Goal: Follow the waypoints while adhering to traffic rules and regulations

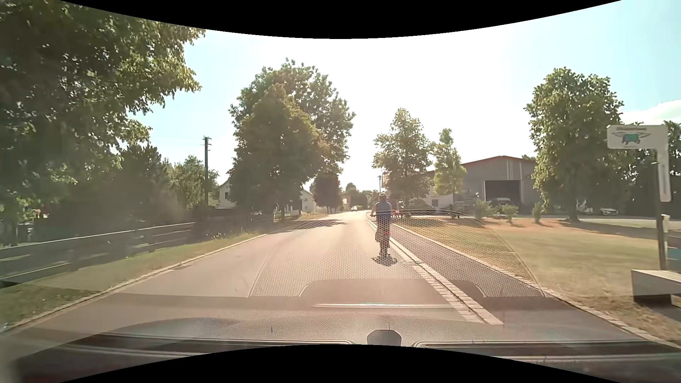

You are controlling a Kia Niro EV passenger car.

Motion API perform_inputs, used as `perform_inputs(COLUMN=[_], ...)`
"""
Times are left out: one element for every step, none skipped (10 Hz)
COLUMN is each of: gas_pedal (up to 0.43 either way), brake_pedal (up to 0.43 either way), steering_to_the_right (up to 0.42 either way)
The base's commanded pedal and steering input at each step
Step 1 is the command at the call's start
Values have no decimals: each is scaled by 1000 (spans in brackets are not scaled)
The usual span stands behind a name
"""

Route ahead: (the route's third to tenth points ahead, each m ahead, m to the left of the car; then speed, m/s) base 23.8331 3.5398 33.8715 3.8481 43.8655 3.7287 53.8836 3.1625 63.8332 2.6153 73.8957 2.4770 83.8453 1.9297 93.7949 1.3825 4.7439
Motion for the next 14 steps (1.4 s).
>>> perform_inputs(gas_pedal=[59,59,59,59,59,59,79,87,87,98,98,98,98,98], brake_pedal=[6,6,6,6,6,6,6,6,6,6,6,6,6,6], steering_to_the_right=[-8,-8,-8,-8,-8,-8,-8,-10,-9,-8,-6,-6,-6,-6])
